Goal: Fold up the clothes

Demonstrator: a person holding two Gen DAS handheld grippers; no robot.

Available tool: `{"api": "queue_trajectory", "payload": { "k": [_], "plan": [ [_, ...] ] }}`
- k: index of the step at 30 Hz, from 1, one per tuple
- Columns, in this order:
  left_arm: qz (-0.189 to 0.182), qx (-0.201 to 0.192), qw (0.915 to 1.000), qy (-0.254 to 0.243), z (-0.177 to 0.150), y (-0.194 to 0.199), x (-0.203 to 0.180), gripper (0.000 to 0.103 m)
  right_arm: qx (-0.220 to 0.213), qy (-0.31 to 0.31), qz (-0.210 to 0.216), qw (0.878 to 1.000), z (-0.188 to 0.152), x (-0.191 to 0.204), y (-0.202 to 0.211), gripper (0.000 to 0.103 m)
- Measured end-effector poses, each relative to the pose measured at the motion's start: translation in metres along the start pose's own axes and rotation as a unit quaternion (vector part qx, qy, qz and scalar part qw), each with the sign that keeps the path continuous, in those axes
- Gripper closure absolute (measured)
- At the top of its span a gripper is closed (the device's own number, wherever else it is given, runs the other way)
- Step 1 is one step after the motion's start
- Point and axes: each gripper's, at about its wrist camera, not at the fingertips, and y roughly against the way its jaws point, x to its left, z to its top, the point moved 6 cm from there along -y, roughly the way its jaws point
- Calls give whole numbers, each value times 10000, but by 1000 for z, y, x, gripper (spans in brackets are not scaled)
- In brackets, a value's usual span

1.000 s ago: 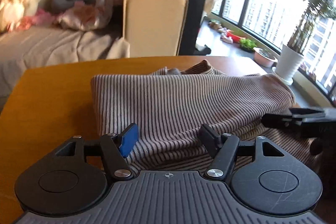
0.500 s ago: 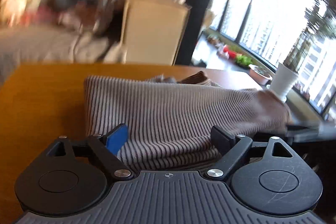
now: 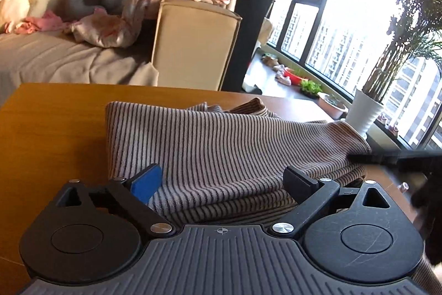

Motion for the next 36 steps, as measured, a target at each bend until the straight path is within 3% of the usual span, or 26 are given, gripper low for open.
{"api": "queue_trajectory", "payload": {
  "k": [3,6,7,14,19,27,29,31,33,36],
  "plan": [
    [1,0,10000,-16,-1,-1,0,4,-292,-79,340,9990,18,9,-1,0],
    [1,0,10000,-17,-1,0,-1,4,94,-432,770,9960,10,14,-24,6],
    [2,2,10000,-19,-1,0,-1,4,294,-442,680,9963,3,13,-35,6],
    [-74,20,10000,-13,-1,0,-1,1,313,43,383,9988,-19,15,-46,0],
    [-75,34,10000,-40,-1,-2,-2,0,335,-11,455,9984,-21,15,-45,0],
    [-68,33,10000,-47,-1,-2,-2,0,556,400,318,9971,-22,26,-48,0],
    [-76,31,10000,-50,-2,-1,-2,0,443,281,289,9982,-17,21,-38,11],
    [-94,18,10000,-23,-2,0,-1,0,326,155,258,9990,-12,16,-27,42],
    [-111,24,9999,-1,-2,0,0,0,371,-45,236,9990,-9,8,-21,61],
    [-115,47,9999,2,-2,-1,0,0,659,21,148,9977,-14,-4,-28,64]
  ]
}}
